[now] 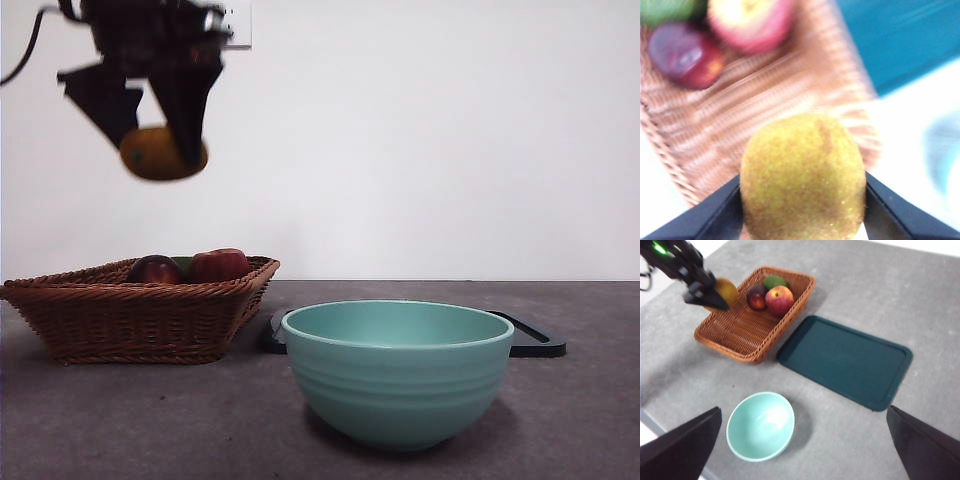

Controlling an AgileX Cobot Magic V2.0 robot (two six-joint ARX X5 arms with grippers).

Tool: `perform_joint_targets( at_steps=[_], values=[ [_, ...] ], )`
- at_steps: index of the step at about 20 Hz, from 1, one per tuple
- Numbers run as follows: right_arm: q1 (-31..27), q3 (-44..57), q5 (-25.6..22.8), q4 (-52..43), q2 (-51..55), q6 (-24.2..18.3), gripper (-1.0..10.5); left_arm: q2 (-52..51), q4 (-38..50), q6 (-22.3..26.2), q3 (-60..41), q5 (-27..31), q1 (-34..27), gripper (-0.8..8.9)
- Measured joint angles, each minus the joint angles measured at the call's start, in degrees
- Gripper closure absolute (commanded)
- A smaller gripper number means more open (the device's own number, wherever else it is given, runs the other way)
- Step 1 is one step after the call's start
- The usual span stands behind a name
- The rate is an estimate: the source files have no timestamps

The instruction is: Pick up the wifruite, put it on the bowl, pick up the plate, put it on desk

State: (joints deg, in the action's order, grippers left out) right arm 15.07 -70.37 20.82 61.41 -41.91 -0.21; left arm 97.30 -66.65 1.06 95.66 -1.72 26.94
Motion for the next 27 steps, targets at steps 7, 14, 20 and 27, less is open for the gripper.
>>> perform_joint_targets(
  at_steps=[7,14,20,27],
  values=[
    [0.00,0.00,0.02,3.19,6.64,1.92,3.5,-2.23,-1.22,-4.04,0.07,-0.13,13.29,5.78],
    [0.00,-0.09,0.04,6.27,11.06,3.76,3.5,-2.10,0.17,-6.16,0.07,-0.09,23.58,5.78],
    [0.00,-0.11,0.24,7.15,11.89,4.63,3.5,3.63,0.98,-7.82,0.07,0.28,30.14,5.79],
    [0.00,-0.11,1.95,8.15,11.89,5.01,3.5,12.83,1.90,-8.04,0.09,4.00,32.61,5.79]
  ],
)
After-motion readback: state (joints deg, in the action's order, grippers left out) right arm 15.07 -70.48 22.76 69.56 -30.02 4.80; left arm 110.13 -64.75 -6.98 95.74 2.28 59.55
